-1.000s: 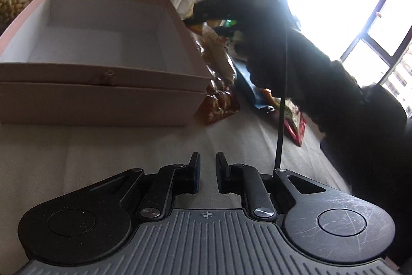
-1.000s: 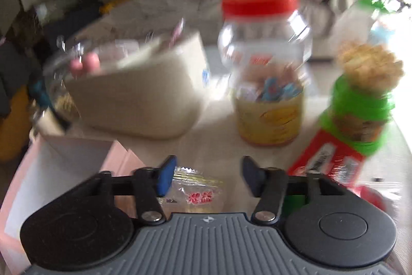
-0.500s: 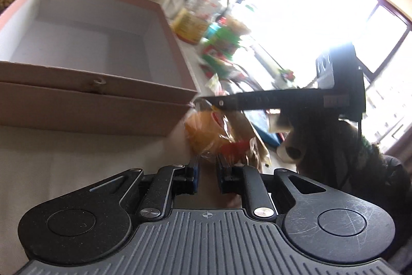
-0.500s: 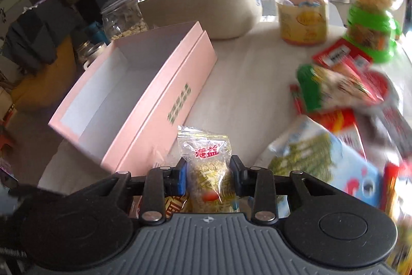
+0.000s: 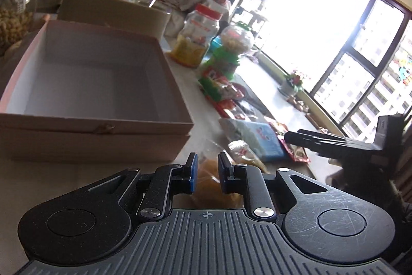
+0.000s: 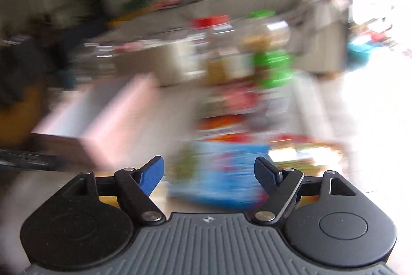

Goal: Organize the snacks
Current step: 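Grasp the yellow bread packet with the right tool while the left grasps the egg pouch, then carry the bread packet into the pink box with the right tool while the left carries the egg pouch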

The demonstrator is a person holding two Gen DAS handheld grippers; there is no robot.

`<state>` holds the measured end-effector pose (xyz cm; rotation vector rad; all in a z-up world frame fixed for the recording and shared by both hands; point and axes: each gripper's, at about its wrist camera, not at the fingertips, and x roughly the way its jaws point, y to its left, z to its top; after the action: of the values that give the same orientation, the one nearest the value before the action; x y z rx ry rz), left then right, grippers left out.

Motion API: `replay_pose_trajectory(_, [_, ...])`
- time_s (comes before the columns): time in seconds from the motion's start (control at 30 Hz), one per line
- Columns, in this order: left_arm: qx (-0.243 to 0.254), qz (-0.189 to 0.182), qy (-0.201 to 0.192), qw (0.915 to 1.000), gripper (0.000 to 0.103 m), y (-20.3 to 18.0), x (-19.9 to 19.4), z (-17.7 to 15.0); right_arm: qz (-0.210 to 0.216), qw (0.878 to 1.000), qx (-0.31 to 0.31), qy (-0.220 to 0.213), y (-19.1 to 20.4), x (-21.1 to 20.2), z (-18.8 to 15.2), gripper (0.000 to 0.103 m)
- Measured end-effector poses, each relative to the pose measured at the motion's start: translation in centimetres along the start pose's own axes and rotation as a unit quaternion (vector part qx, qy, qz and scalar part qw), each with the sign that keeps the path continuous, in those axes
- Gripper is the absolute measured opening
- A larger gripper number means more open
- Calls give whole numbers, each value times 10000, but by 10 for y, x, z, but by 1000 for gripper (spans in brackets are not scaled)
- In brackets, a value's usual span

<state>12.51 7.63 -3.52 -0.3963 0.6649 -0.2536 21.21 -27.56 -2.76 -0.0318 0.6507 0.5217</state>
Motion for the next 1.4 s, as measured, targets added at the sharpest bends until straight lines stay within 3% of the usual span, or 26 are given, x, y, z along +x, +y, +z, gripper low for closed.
replay_pose_trajectory(0.07, [90, -99, 30, 9999, 20, -7, 0, -2, -878, 9959, -214, 28, -18, 9, -3, 80])
replay_pose_trajectory(0.13, [228, -183, 107, 9995, 20, -16, 3, -4, -1136, 9931, -196, 235, -38, 24, -9, 88])
replay_pose_trajectory(0.2, [351, -231, 178, 9990, 20, -23, 7, -6, -937, 9944, 253, 416, -58, 35, -10, 93])
replay_pose_trajectory(0.27, [397, -249, 242, 9986, 20, -27, 11, -9, -626, 9956, 577, 384, -66, 33, -10, 90])
replay_pose_trajectory(0.33, [379, -232, 273, 9986, 20, -26, 13, -10, -497, 9978, 322, 287, -49, 27, -11, 70])
replay_pose_trajectory(0.43, [368, -243, 288, 9986, 20, -26, 14, -11, -108, 9993, -60, 365, -18, 18, -15, 66])
replay_pose_trajectory(0.6, [586, -272, 556, 9964, 20, -33, 16, -20, 674, 9959, -13, 599, 11, 19, -24, 66])
replay_pose_trajectory(0.7, [808, -236, 813, 9931, 20, -38, 20, -29, 691, 9959, 168, 564, 14, 9, -28, 66])
replay_pose_trajectory(0.8, [920, -278, 1002, 9903, 20, -43, 21, -37, 566, 9966, 408, 446, 7, -8, -35, 79])
replay_pose_trajectory(0.9, [1175, -341, 1119, 9862, 20, -52, 18, -42, 502, 9972, 409, 378, 8, -22, -45, 83])
replay_pose_trajectory(1.03, [2048, -88, 1289, 9702, 20, -79, 13, -54, 411, 9969, 498, 444, 14, -35, -64, 87])
replay_pose_trajectory(1.13, [2731, 231, 1500, 9499, 21, -97, 18, -66, 325, 9959, 672, 514, 13, -36, -76, 90])
replay_pose_trajectory(1.2, [3165, 315, 1557, 9352, 27, -107, 21, -73, 313, 9960, 715, 443, 13, -40, -80, 90])
replay_pose_trajectory(1.3, [3523, 242, 1755, 9190, 52, -119, 27, -77, 355, 9954, 822, 347, 10, -43, -84, 91])
replay_pose_trajectory(1.37, [3622, 169, 1852, 9133, 73, -126, 31, -81, 391, 9946, 926, 239, 8, -45, -87, 91])
replay_pose_trajectory(1.4, [3637, 128, 1892, 9120, 77, -128, 32, -83, 405, 9943, 967, 189, 8, -46, -89, 92])
